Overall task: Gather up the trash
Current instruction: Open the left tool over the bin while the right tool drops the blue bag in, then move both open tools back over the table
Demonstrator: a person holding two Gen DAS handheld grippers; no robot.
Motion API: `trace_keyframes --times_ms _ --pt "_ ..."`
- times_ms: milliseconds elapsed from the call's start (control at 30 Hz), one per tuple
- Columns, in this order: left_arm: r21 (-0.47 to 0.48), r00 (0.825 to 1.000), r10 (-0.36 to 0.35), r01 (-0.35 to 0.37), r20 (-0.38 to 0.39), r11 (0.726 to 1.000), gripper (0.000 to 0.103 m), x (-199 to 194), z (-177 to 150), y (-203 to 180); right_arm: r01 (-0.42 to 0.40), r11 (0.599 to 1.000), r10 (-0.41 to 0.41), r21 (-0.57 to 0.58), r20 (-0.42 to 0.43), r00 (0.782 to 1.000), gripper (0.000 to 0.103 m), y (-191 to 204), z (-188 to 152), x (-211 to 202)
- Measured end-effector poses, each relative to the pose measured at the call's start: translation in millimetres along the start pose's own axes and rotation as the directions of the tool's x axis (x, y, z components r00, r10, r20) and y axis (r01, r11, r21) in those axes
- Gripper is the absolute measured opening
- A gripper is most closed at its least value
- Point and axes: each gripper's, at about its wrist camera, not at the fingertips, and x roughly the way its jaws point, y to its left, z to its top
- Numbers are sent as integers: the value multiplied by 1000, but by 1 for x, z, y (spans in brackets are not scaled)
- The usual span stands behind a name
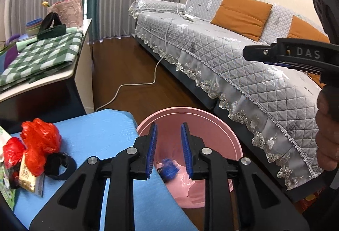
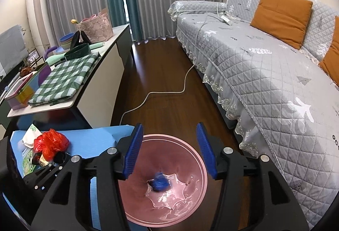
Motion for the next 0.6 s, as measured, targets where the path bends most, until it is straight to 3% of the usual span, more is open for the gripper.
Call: trace_keyframes --times_ms 600 --pt "-20 996 53 -52 71 998 23 -84 -1 24 -72 997 75 -31 111 991 53 60 15 -64"
